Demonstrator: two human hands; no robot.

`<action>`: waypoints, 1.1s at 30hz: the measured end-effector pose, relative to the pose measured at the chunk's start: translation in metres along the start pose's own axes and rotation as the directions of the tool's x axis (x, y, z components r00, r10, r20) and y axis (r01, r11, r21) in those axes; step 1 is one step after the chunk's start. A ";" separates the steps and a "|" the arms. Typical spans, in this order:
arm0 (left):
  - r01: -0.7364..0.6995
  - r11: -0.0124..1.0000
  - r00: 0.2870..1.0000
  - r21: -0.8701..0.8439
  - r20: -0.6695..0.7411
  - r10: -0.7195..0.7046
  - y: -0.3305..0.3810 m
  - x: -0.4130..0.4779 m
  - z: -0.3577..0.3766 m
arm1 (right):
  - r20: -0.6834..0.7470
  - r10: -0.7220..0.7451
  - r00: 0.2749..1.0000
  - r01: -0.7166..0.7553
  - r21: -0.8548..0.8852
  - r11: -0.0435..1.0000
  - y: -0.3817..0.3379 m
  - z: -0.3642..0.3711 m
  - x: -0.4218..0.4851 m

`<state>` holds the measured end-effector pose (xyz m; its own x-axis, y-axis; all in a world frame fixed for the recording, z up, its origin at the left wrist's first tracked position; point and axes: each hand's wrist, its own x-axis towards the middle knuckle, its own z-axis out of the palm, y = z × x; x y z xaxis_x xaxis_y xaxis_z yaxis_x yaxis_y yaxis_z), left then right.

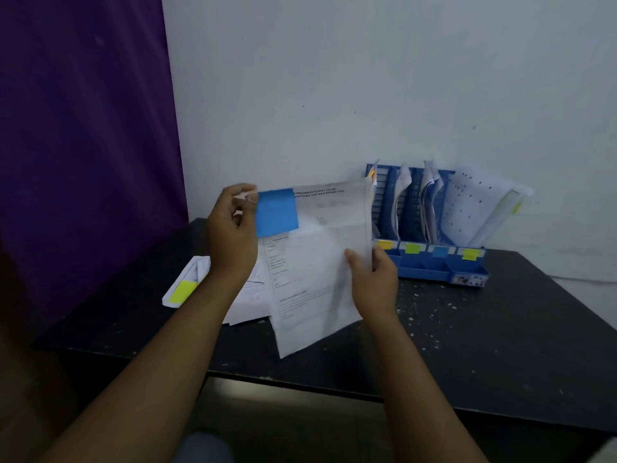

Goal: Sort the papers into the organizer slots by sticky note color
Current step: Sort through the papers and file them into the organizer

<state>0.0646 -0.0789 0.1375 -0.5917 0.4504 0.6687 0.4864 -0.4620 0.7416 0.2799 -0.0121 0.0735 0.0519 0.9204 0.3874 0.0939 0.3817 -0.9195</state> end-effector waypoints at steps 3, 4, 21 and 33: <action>0.135 0.990 0.989 -0.035 0.073 -0.132 0.005 -0.004 0.008 | -0.069 0.014 0.997 -0.004 0.149 0.989 -0.007 -0.009 -0.004; 0.164 0.986 0.980 -0.007 0.113 -0.162 0.004 -0.007 0.011 | -0.092 0.021 0.996 -0.003 0.187 0.982 -0.009 -0.012 -0.004; 0.209 0.971 0.949 0.117 0.217 -0.231 -0.001 -0.034 0.026 | -0.153 0.061 0.986 -0.028 0.209 0.978 -0.014 -0.030 -0.003; 0.171 0.974 0.821 0.146 0.525 -0.222 0.065 -0.008 0.048 | -0.282 0.054 0.958 -0.019 0.128 0.992 -0.012 -0.083 0.010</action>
<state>0.1314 -0.0755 0.1828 -0.2563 0.8740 0.4127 0.4665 -0.2621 0.8448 0.3622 -0.0146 0.0936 0.3352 0.8787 0.3399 -0.0352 0.3722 -0.9275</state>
